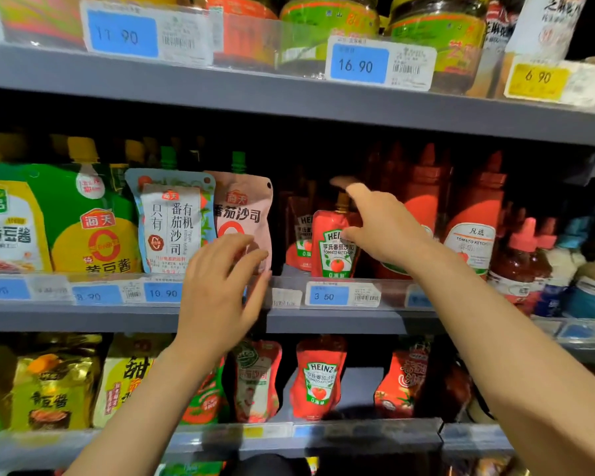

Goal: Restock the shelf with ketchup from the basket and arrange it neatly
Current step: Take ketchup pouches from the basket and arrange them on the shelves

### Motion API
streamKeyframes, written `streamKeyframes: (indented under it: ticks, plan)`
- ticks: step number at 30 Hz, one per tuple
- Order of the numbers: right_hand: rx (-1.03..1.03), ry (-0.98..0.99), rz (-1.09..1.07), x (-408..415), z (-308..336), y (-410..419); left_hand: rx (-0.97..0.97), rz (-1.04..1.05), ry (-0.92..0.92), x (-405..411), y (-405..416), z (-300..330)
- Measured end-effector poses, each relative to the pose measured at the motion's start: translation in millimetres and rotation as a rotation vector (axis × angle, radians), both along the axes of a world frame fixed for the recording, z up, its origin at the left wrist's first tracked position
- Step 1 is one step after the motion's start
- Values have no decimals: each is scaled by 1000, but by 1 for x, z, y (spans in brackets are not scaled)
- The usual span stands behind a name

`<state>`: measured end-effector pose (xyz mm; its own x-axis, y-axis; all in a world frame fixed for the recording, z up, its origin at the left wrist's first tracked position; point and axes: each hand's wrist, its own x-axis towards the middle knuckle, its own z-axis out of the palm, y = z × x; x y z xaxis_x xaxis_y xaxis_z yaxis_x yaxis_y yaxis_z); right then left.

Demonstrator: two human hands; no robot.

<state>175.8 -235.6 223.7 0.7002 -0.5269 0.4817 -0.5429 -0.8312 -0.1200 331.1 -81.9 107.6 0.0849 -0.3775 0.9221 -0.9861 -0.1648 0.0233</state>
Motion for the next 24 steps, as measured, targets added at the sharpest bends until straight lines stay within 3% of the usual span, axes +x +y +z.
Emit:
streamKeyframes:
  ticks: [6,10,24]
  plan:
    - [-112,108,55,-6,18,-10,109,63,-211,5,-5,-14]
    - [-151,224,37,-4,27,-16,103,97,-231,6,-8,-17]
    - [-251,325,-22,-3,35,-9,122,106,-285,9,-9,-20]
